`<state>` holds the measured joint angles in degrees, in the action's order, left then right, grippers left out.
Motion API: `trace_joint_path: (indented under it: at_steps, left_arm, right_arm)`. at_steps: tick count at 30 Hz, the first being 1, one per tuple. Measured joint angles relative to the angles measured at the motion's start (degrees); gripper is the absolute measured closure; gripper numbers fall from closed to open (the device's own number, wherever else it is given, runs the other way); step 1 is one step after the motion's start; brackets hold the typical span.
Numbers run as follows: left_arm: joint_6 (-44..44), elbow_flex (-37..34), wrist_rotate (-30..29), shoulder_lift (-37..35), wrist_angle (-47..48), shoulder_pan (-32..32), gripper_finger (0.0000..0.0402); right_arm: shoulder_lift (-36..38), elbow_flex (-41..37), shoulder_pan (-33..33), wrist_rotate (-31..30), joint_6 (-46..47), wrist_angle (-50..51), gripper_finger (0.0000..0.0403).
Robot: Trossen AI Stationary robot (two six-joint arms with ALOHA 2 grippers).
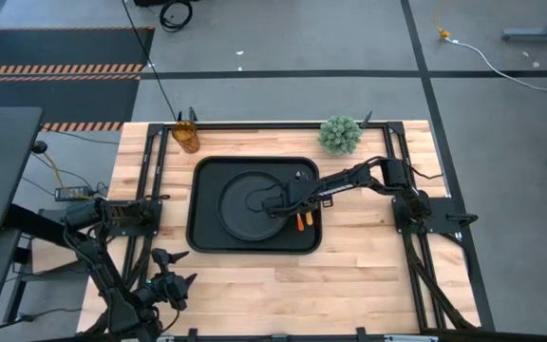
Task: Pick and place plate/cup/fork/spoon on tray
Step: Put the yellow spoon on the black serving tray to the right of the orange fork
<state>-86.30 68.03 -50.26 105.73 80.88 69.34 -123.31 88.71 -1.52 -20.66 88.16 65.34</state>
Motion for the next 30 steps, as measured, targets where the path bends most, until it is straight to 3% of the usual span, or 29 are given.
trace_joint_path:
  at_steps: [12,30]
  left_arm:
    - [-1.5,0.0,0.0,0.0,1.9,0.6,0.0047]
    - [-2.0,0.0,0.2,0.0,2.4,0.7,0.0047]
  right_arm:
    - [0.0,0.0,-0.5,0.3,-2.7,9.4,0.0226]
    - [2.0,0.0,-4.4,2.6,-2.6,8.9,0.0226]
